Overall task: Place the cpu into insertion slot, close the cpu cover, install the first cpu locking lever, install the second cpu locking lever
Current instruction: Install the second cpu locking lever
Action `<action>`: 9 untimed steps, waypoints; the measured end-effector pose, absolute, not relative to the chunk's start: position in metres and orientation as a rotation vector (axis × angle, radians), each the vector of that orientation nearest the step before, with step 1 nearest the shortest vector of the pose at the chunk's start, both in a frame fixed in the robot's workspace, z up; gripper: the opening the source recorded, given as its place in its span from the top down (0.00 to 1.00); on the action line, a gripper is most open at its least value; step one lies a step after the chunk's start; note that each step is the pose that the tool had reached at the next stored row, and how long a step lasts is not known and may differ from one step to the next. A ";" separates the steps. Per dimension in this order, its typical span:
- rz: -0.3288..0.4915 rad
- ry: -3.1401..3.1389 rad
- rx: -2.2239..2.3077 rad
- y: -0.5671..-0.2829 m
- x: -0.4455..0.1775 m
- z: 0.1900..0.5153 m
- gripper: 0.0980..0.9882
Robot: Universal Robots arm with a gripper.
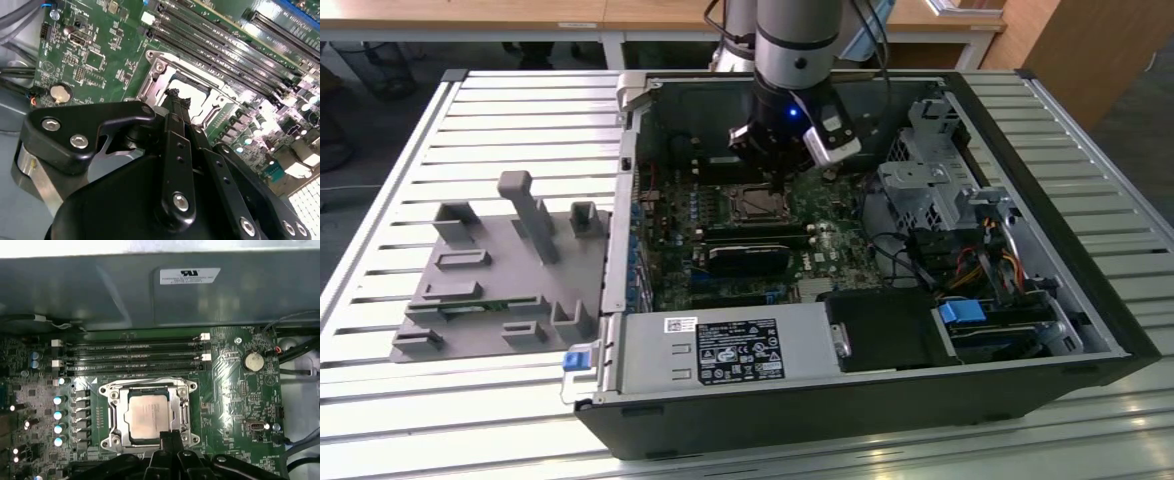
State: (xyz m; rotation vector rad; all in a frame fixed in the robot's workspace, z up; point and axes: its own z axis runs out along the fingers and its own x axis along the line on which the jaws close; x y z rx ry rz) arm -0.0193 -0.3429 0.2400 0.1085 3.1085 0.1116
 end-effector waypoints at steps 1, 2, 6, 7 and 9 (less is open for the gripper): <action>0.112 3.109 0.107 -0.344 -0.019 0.240 0.99; 0.112 3.109 0.104 -0.345 -0.019 0.239 0.99; 0.112 3.110 0.077 -0.349 -0.019 0.237 0.99; 0.113 3.110 0.076 -0.350 -0.019 0.237 0.99; 0.114 3.110 0.076 -0.355 -0.020 0.236 0.99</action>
